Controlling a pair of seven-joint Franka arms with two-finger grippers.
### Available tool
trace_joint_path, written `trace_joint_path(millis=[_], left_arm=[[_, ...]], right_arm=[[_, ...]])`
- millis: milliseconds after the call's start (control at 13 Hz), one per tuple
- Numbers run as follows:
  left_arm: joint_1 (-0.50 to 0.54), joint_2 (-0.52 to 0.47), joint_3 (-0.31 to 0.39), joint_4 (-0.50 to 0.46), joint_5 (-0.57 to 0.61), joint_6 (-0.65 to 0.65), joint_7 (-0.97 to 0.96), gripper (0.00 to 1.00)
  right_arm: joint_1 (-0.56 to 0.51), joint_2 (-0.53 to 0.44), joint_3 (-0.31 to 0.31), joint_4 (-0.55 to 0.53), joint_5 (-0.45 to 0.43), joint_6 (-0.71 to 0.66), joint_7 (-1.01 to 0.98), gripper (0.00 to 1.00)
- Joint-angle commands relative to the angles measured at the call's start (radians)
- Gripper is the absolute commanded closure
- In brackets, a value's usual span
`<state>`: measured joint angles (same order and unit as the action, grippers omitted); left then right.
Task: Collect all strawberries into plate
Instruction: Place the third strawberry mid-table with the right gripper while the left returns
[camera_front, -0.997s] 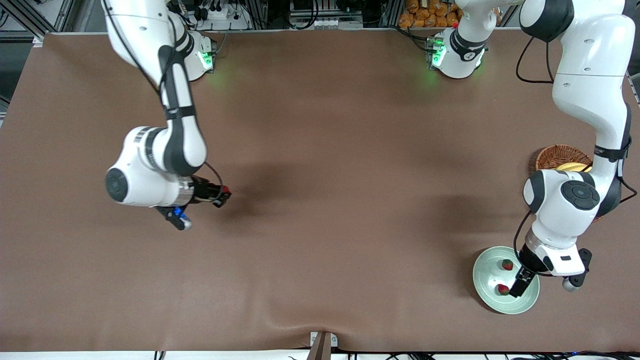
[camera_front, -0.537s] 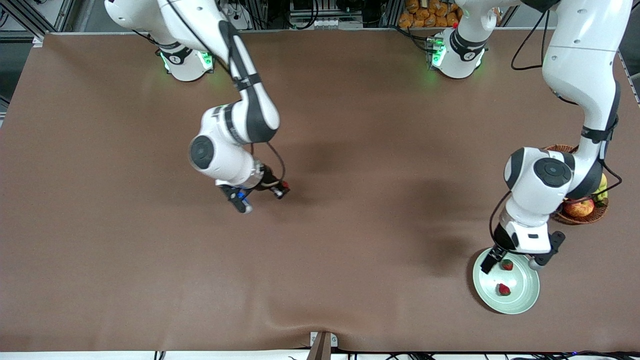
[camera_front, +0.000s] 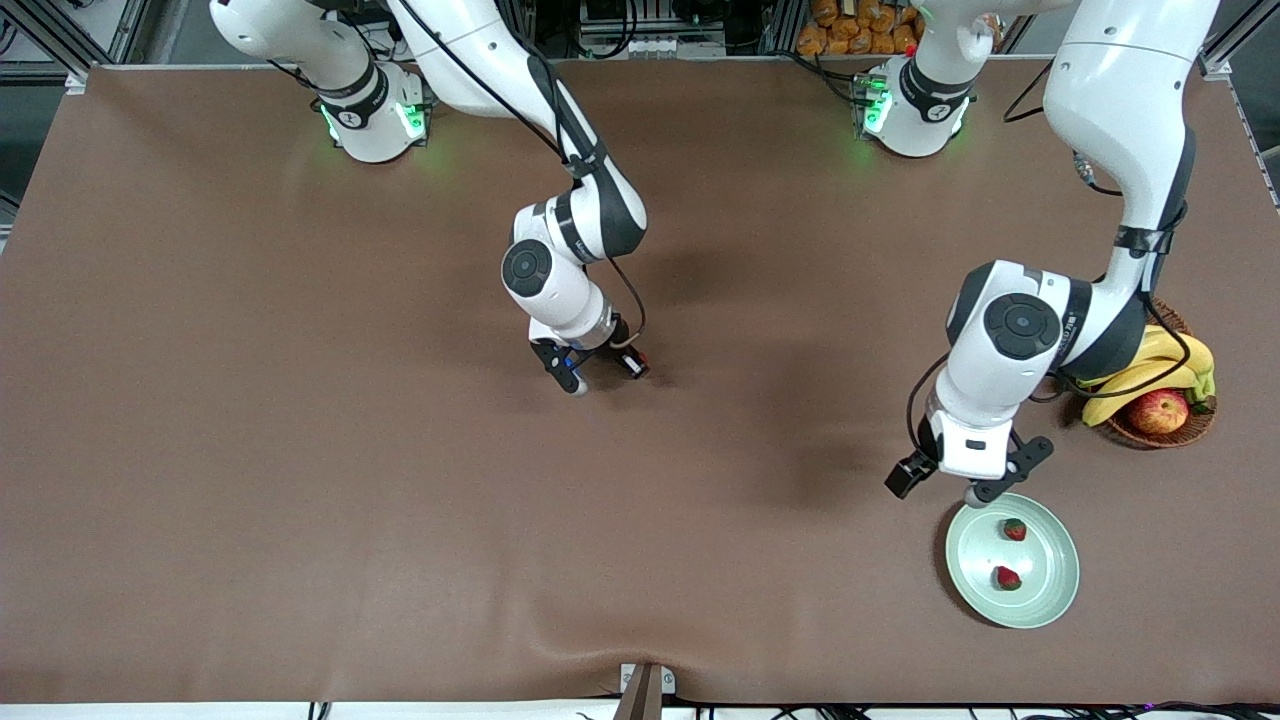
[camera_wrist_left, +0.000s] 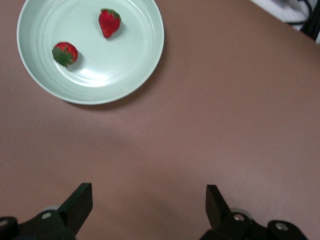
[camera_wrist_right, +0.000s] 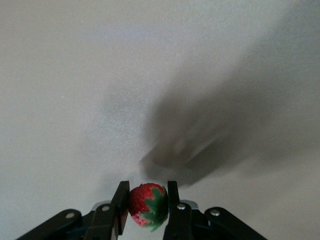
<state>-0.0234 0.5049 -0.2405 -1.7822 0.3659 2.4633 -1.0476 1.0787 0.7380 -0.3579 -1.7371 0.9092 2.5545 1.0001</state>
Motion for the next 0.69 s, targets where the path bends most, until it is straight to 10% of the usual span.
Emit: trace_joint_path(millis=[0, 153, 614], left_arm=[[0.010, -0.048, -0.058, -0.028, 0.021, -0.101, 0.037, 0.00], [0.005, -0.042, -0.086, -0.023, 0.021, -0.118, 0.061, 0.00], [-0.023, 0.010, -0.146, 0.013, -0.017, -0.121, 0.095, 0.00]], right_arm=[[0.000, 0.014, 0.020, 0.025, 0.025, 0.024, 0.020, 0.59], [0.000, 0.021, 0.046, 0.025, 0.025, 0.047, 0.023, 0.00], [-0.065, -0.005, 0.031, 0.062, 0.008, 0.015, 0.017, 0.00]])
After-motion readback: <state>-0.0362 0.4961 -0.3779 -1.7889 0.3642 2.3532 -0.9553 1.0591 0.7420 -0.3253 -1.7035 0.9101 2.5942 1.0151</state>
